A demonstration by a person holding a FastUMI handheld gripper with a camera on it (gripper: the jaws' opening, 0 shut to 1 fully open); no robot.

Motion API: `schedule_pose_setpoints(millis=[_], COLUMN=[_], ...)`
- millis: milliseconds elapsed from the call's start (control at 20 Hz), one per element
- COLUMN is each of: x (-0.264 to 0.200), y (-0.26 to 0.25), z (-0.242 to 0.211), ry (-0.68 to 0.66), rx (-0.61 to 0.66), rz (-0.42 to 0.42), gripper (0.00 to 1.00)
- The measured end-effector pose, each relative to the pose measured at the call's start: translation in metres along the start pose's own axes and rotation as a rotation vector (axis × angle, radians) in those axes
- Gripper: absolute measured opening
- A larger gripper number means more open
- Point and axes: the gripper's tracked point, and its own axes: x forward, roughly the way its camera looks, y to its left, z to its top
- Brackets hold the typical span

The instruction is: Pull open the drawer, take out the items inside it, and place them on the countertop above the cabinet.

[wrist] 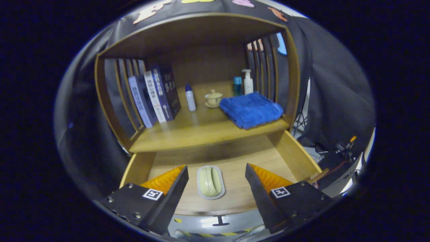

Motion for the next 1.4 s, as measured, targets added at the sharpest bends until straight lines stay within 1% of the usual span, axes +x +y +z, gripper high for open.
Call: schedule_pose_setpoints(millis=[200, 300, 450, 550, 600, 650, 700, 800, 850, 900, 950, 1050, 1150, 1250, 1400], x=[0.050, 0.066, 0.078, 0.086, 0.070, 0.087, 0.090, 0.091, 0.092, 0.081, 0.091, 0.092, 0.090, 0.087, 0.079], y=[0.011, 0.014, 0.022, 0.019, 0.021, 0.024, 0.026, 0.019, 0.021, 0.028, 0.022, 0.023, 0.020, 0.015, 0.018], z=[-0.041, -0.060, -0.076, -0.086, -0.081, -0.082, -0.078, -0.090, -0.098, -0.078, -0.091, -0.093, -0.092, -0.091, -0.079], ry=[0.163, 0.220, 0.282, 0.319, 0.318, 0.297, 0.279, 0.320, 0.351, 0.311, 0.326, 0.318, 0.307, 0.283, 0.218], rx=[-0.118, -0.141, -0.128, -0.102, -0.090, -0.076, -0.081, -0.147, -0.176, -0.161, -0.160, -0.153, -0.145, -0.143, -0.134], rz=[-0.025, -0.030, -0.008, -0.019, -0.015, -0.001, -0.003, -0.034, -0.026, -0.016, -0.024, -0.019, -0.007, -0.017, 0.021], gripper=[1.00, 1.00, 1.00, 1.00, 1.00, 0.70, 0.39, 0.38, 0.39, 0.39, 0.31, 0.15, 0.15, 0.15, 0.15])
